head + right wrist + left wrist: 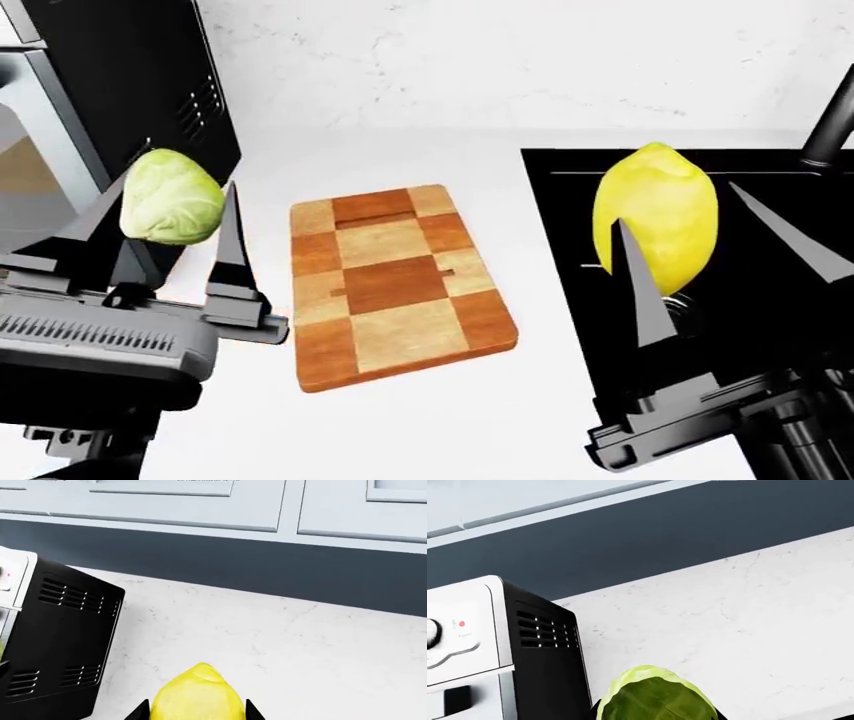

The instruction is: Pick the vegetables from the sink and place them on the cutting board.

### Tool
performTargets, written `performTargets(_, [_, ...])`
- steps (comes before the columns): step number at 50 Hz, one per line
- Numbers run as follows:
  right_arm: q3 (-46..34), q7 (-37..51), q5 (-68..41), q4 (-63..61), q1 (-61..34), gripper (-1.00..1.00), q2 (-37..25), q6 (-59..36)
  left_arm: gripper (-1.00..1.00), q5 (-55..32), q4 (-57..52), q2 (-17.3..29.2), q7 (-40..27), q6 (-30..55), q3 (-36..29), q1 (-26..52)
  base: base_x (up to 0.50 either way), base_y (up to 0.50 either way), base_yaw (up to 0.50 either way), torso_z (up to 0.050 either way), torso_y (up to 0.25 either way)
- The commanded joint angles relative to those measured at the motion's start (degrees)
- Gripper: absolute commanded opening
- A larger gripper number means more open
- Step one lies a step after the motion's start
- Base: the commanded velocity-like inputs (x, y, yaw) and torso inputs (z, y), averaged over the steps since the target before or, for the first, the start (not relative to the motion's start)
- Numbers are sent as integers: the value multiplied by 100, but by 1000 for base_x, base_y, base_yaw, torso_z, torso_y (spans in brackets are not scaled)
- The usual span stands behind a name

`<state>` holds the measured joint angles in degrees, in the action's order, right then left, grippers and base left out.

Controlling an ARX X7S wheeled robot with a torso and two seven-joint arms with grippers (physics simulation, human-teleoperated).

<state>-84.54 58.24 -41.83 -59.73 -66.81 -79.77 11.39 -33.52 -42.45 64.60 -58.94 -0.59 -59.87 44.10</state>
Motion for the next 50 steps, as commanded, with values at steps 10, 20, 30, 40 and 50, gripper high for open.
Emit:
performTargets(10, [-567,96,-55,11,-662,-100,167,-90,-100,-1646,17,-1036,1002,1584,-167,1244,0,0,0,0,0])
performTargets(20, [-654,122,-91,15,-738,-100,206,-153,-100,-2423,327,-1485,1137,2204,-18,1977,0,0,0,2,1])
performTargets(30, [-704,48,-178,137,-697,-100,168,106,-100,-3666,1534,-1859,1545,2590,205,2493,0,0,0,0,0])
performTargets(40, [-727,-12,-203,193,-682,-100,195,166,-100,-3907,2598,-2313,1929,2868,78,2651,0,0,0,0,0])
performTargets(50, [-749,-63,-215,271,-649,-100,154,319,-100,-3879,3367,-2614,2209,2894,-28,2597,0,0,0,0,1])
